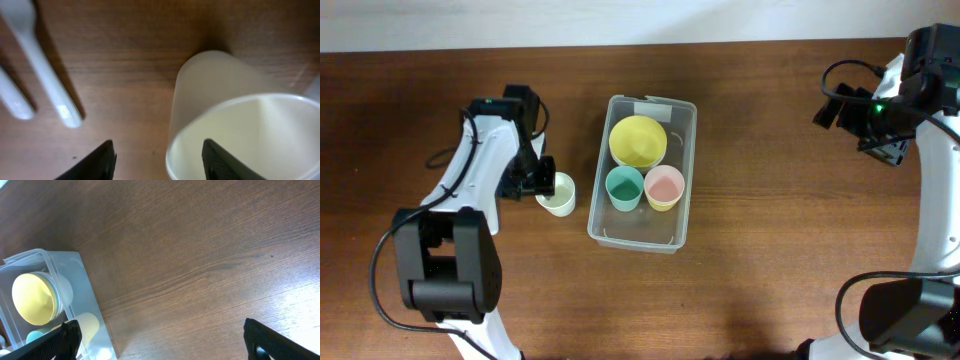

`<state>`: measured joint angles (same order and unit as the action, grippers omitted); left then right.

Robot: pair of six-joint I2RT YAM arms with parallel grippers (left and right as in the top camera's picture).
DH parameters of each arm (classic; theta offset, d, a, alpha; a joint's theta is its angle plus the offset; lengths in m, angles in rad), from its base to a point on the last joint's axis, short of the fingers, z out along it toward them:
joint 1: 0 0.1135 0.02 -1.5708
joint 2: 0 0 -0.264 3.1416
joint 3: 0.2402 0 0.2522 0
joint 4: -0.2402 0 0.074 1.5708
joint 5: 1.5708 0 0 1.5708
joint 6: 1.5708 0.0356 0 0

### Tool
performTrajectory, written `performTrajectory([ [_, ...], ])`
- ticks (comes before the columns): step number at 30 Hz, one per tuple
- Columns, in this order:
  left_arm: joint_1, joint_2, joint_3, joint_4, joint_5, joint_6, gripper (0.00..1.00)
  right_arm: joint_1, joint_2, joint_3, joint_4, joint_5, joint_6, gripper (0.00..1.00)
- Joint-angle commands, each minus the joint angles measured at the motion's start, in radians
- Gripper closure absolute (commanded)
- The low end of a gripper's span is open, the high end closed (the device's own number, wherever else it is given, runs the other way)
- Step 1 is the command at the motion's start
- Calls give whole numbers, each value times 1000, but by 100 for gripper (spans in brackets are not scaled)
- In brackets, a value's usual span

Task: Pack container
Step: 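Move left gripper to the cream cup and grasp its rim, then carry the cream cup with left gripper into the container and release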

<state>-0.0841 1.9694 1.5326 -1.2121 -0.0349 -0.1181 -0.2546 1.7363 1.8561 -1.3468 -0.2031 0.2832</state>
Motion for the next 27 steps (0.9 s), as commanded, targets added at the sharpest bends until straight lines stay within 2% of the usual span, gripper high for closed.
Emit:
performTrajectory([
  [1,0,-2,-48,58,-7,-17,51,-1,-7,8,0,2,-6,1],
  [3,0,-2,-62,82,-6,-17,73,-1,-7,8,0,2,-6,1],
  [4,0,-2,-62,83,-6,-17,90,-1,-7,8,0,2,-6,1],
  [5,0,-2,-62,84,-5,-18,99,-1,-7,8,0,2,-6,1],
  [10,0,-6,-2,60,-3,-17,99,-1,-7,8,0,2,-6,1],
  [14,-6,-10,173,-66,-3,-16,99,-1,-7,8,0,2,-6,1],
  [17,-30,-10,375,-202,19,-14,99,-1,-7,8,0,2,-6,1],
  [23,-158,-10,685,-343,72,15,99,-1,-7,8,0,2,-6,1],
  [27,-276,-5,706,-318,71,23,99,-1,-7,8,0,2,-6,1],
])
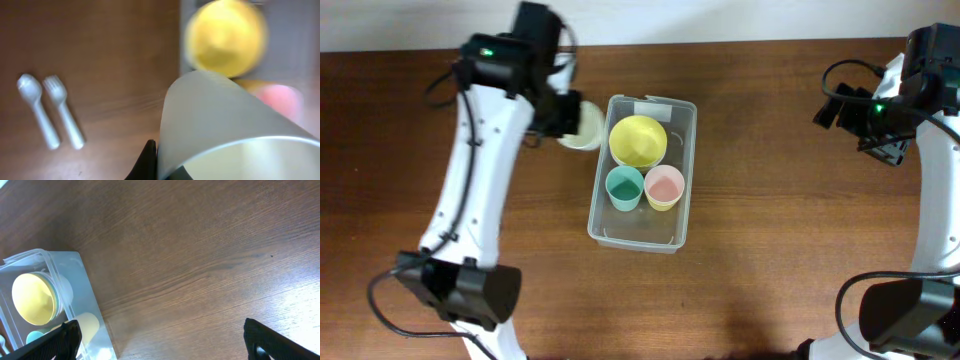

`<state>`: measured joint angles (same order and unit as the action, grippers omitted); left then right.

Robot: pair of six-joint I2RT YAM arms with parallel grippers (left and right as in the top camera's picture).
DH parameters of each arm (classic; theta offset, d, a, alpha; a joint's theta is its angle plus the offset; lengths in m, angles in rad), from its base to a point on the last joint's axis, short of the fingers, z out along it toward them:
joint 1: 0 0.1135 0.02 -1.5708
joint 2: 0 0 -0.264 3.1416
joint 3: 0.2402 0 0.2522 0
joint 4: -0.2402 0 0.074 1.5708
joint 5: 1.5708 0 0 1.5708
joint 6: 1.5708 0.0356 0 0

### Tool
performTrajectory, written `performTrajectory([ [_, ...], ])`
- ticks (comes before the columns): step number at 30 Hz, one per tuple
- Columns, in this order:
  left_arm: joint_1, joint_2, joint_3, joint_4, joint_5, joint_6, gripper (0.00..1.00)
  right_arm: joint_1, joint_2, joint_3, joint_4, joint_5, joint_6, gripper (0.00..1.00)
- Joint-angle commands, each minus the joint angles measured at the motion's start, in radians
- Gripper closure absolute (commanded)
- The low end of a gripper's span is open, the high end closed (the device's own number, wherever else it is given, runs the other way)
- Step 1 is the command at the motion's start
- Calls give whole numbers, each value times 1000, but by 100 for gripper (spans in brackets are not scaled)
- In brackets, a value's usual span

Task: Pack container
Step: 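Carry the cream cup with left gripper into the container and release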

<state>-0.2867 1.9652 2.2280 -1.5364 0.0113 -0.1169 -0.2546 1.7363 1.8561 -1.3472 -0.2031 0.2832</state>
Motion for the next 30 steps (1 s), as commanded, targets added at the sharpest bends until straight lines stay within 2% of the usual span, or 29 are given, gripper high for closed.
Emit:
performTrajectory([
  [1,-101,3,5,12,25,29,99,-1,-7,8,1,2,-6,1],
  [6,-219,35,-51,38,-15,27,99,-1,-7,8,1,2,-6,1],
  [9,-245,50,-84,53,-57,25,99,-1,-7,8,0,2,-6,1],
  [12,-245,61,-109,59,-99,-4,99,-1,-7,8,1,2,-6,1],
  [21,-199,75,-194,121,-98,-18,99,-1,-7,8,0,2,-6,1],
  [30,-185,82,-366,241,-99,-55,99,-1,-7,8,0,2,-6,1],
])
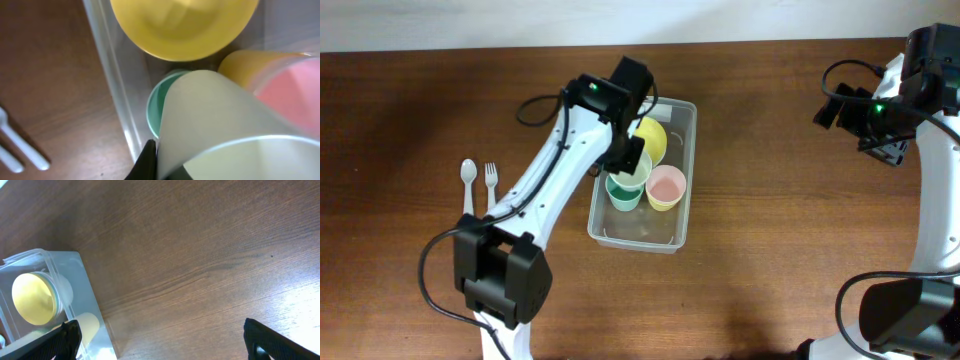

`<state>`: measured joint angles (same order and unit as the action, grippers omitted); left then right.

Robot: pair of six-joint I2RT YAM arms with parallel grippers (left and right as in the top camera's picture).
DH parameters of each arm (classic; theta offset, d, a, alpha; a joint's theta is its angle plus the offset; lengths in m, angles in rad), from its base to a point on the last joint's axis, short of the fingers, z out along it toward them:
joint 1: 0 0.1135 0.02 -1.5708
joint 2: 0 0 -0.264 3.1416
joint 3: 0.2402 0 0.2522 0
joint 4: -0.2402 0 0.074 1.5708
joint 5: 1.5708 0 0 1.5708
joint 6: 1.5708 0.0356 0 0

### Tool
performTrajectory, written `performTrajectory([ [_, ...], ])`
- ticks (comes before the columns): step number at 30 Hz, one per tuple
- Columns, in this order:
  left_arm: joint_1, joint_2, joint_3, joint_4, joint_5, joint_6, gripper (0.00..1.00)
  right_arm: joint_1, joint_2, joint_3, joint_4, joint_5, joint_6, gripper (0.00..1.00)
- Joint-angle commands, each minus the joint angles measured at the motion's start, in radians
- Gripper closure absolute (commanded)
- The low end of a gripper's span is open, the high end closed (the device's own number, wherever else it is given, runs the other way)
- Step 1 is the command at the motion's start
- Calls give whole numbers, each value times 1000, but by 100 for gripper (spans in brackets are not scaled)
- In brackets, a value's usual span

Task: Pack container
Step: 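Carry the cream cup with left gripper into the container and release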

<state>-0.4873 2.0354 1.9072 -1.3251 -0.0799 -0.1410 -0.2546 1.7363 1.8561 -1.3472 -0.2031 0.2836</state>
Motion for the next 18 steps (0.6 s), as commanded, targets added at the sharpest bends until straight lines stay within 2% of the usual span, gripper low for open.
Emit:
performTrajectory([
  [1,19,11,-55,39,-7,-32,99,-1,-7,8,1,2,-6,1],
  [3,23,11,-58,40,-7,-39,99,-1,-7,8,0,2,-6,1],
  [5,26,7,-50,40,-8,-38,73,-1,-7,8,0,2,-6,1],
  [7,31,3,-21,24,-20,-38,52,-1,-7,8,1,2,-6,1],
  [8,33,0,2,6,-25,-37,49,-1,-7,8,0,2,-6,1],
  [15,108,-31,232,-152,-83,-37,49,-1,-7,8,1,2,-6,1],
  [18,161,-56,266,-164,-190,-37,37,-1,-7,8,1,2,-6,1],
])
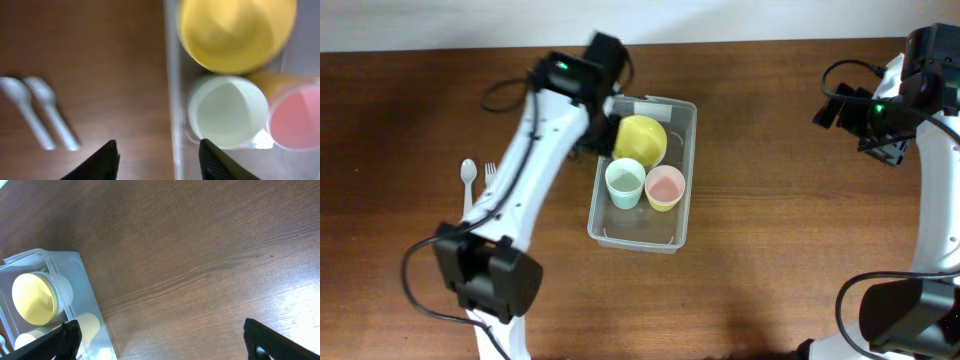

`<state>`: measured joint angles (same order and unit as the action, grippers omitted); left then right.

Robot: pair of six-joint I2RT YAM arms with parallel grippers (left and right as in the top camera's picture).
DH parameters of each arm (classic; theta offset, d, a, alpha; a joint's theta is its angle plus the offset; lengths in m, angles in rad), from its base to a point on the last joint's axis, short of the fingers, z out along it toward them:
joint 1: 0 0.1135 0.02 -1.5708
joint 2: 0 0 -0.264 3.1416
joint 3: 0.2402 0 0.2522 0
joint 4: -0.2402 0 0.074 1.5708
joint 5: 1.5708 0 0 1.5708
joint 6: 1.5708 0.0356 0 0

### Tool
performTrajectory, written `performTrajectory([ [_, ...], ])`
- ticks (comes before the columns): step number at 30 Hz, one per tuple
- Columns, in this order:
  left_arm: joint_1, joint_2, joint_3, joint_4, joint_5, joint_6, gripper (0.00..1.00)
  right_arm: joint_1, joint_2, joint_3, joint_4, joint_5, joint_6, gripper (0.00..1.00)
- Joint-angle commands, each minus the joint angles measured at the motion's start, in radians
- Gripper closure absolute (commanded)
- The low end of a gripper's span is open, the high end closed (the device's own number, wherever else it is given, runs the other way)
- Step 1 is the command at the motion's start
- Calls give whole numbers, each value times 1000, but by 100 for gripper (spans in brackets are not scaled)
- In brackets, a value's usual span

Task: Pack container
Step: 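Carry the cream cup with left gripper into the container and release, then move left gripper to the white spoon and grasp its handle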

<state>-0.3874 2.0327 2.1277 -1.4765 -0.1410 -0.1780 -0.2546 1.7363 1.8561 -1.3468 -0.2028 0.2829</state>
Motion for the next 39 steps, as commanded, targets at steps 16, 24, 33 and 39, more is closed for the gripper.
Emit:
performTrajectory([
  [16,495,-53,-328,138,-22,108,35,-1,-7,8,0,2,-5,1],
  [24,649,-53,-563,414,-5,180,37,-1,-7,8,0,2,-5,1],
  [33,719,-51,-654,636,127,351,37,-1,-7,8,0,2,-5,1],
  [39,716,-50,-694,665,142,371,37,-1,-7,8,0,2,-5,1],
])
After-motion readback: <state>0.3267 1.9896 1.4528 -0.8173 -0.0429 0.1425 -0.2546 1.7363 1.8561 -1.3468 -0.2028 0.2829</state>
